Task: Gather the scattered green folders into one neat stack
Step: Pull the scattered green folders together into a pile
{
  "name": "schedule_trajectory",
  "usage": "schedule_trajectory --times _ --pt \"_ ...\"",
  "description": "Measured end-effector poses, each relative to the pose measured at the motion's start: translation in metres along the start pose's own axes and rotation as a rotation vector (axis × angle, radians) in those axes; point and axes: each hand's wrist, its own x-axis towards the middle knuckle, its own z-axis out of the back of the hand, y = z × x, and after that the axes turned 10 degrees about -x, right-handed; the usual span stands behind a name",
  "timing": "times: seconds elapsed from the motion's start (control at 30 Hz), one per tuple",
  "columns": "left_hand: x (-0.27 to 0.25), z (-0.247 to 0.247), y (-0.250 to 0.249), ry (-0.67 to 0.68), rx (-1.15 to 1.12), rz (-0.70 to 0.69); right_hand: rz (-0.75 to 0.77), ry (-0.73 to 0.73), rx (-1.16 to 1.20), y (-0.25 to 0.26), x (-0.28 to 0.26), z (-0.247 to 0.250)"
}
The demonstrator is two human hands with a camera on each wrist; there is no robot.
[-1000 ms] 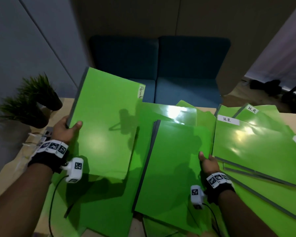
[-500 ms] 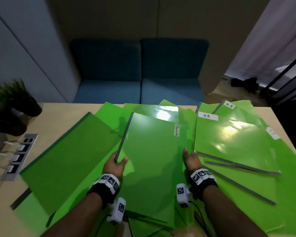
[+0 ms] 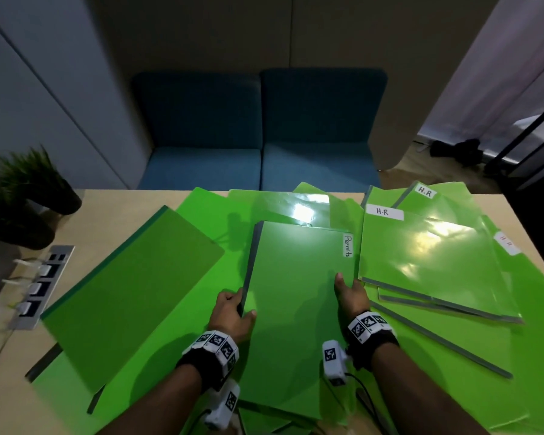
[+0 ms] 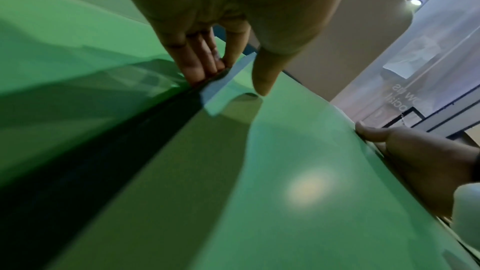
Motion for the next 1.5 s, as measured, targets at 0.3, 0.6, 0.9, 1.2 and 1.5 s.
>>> schedule_trajectory --times 0.3,0.6,0.9,1.2,1.5 --pt "0.037 0.114 0.056 -0.332 -0.212 -0.002 0.030 0.012 0.004 0.000 0.009 0.002" --pt "0.017 0.139 0.150 -0.167 0.287 0.222 -0.006 -0.017 -0.112 -0.004 0.011 -0.005" --pt "0.021 0.142 0.159 -0.282 0.045 0.479 -0.024 -0.041 -0.092 -0.006 0.017 -0.008" --pt "0.035 0.152 0.133 -0.281 -0.082 0.399 -0.047 -0.015 -0.059 -0.002 0.018 -0.005" --pt "0.020 0.181 0.112 -0.193 -0.286 0.320 -0.057 0.005 -0.040 -0.001 0.018 -0.006"
